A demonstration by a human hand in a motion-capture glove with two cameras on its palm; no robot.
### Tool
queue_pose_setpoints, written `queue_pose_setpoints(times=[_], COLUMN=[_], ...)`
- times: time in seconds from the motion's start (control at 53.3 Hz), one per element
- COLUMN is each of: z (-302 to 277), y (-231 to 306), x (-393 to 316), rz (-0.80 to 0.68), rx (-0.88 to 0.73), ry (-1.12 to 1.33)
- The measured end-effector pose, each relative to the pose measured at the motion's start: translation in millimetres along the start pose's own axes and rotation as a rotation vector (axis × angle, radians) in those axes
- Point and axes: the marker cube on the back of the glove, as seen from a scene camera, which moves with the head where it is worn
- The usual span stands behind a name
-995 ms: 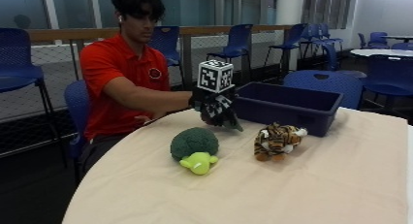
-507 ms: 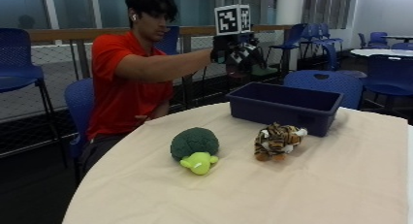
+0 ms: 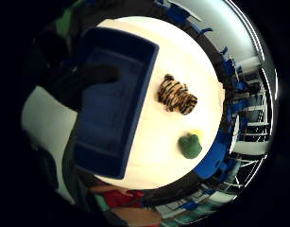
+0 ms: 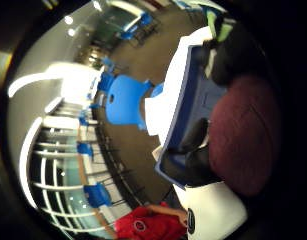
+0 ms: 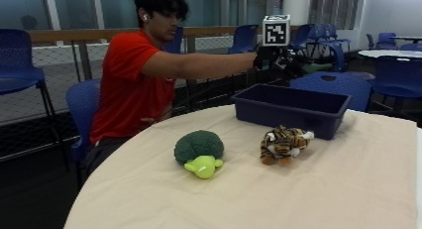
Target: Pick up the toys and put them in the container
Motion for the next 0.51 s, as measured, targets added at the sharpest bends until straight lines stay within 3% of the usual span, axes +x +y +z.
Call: queue_pose_setpoints(times=[0.131, 0.357, 0.507], z=[5, 0, -1], y=[9, 54, 88], x=[12, 118, 192], rz=[0.007, -0.006, 0.238], rx=[-0.115, -0.052, -0.040], ry=[-0.063, 0.090, 0.014])
